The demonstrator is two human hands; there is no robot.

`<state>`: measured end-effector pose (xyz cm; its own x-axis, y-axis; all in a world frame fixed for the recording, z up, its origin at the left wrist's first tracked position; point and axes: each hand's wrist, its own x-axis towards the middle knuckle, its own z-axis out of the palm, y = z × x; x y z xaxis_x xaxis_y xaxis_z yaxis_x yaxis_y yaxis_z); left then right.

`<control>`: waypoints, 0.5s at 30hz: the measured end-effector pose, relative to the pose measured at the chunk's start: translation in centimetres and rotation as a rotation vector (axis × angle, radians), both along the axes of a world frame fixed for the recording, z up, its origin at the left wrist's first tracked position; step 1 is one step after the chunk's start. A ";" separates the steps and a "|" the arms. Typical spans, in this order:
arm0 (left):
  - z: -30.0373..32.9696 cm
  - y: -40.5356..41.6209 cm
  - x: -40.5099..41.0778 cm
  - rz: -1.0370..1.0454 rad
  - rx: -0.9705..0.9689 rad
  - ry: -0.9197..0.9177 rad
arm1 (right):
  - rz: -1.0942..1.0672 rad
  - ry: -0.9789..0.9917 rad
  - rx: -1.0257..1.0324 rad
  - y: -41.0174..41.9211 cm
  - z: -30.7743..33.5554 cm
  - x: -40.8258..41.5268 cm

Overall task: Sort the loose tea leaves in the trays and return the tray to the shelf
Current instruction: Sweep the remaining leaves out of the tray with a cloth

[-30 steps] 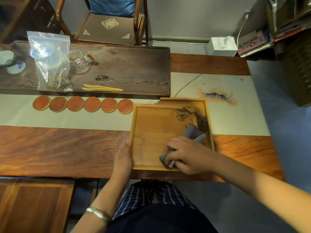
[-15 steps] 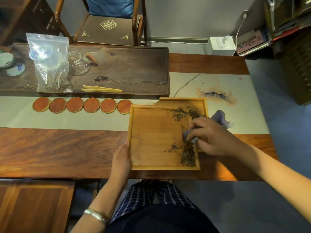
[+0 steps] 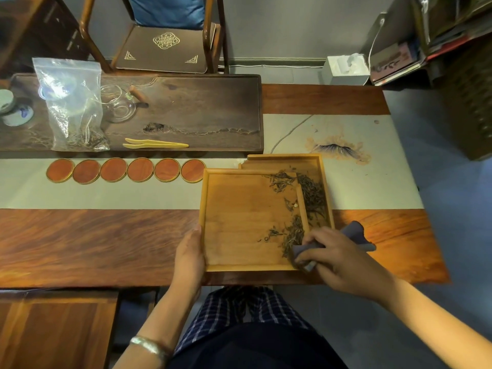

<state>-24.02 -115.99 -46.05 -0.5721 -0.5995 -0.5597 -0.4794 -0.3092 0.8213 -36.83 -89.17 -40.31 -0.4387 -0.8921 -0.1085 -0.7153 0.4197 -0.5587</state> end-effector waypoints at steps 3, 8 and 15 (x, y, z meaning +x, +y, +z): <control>0.4 0.1 -0.3 -0.010 -0.038 -0.003 | -0.016 0.013 0.011 -0.4 -0.5 -0.6; 0.8 0.0 -0.2 -0.038 -0.074 0.003 | -0.081 0.039 0.020 -1.9 -1.5 -2.4; 1.0 0.0 -0.3 -0.006 -0.064 -0.059 | -0.269 -0.085 -0.097 -3.1 -1.3 -3.6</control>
<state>-24.29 -116.02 -45.01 -0.5431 -0.6318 -0.5531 -0.5296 -0.2534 0.8095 -40.39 -92.30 -41.62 -0.6541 -0.7527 -0.0750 -0.5346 0.5301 -0.6582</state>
